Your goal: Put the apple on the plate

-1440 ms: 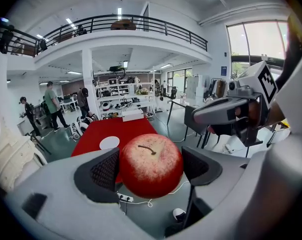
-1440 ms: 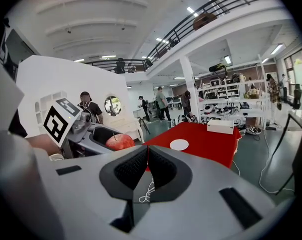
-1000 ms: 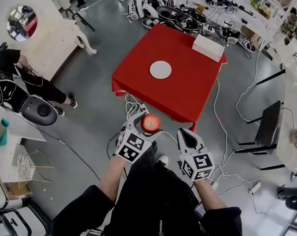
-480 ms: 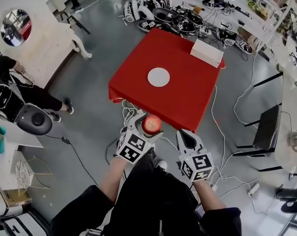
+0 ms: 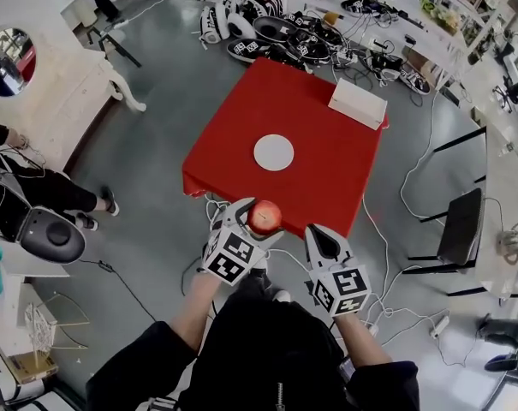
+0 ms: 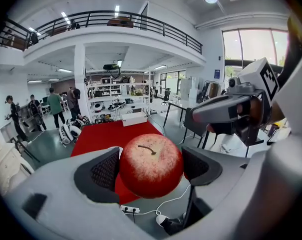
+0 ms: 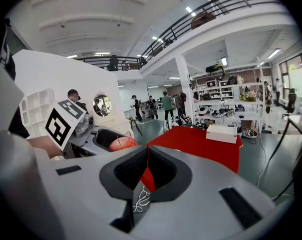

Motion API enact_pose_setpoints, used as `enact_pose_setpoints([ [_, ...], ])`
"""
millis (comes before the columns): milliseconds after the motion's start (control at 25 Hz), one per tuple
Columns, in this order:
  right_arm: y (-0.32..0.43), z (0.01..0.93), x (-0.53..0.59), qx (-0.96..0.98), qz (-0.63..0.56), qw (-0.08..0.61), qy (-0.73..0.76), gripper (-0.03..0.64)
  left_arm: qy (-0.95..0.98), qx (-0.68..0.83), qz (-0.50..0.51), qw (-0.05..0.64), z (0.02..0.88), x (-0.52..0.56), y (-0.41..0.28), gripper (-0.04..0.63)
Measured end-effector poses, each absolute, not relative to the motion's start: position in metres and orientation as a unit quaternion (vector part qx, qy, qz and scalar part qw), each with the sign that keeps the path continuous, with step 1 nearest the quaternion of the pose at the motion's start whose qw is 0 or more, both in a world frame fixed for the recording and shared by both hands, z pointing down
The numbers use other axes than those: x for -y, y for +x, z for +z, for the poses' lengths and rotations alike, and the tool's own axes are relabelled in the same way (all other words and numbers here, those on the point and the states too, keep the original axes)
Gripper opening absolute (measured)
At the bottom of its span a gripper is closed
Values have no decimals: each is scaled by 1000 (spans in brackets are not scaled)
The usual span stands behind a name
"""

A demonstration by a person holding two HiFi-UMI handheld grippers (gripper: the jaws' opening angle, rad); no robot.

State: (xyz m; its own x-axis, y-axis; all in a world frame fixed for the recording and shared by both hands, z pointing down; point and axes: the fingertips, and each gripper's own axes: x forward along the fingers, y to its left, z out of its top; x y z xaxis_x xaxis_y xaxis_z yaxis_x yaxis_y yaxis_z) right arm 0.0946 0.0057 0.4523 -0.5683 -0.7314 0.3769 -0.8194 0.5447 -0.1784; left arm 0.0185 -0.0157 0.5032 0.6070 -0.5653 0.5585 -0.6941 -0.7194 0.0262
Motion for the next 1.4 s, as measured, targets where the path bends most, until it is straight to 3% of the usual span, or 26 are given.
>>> enact_pose_setpoints([
  [720, 50, 461, 60, 854, 179, 154, 463, 12, 897, 330, 258, 140, 520, 82, -21, 396],
  [1400, 67, 465, 137, 879, 185, 137, 418, 12, 877, 362, 277, 154, 528, 141, 4, 396],
])
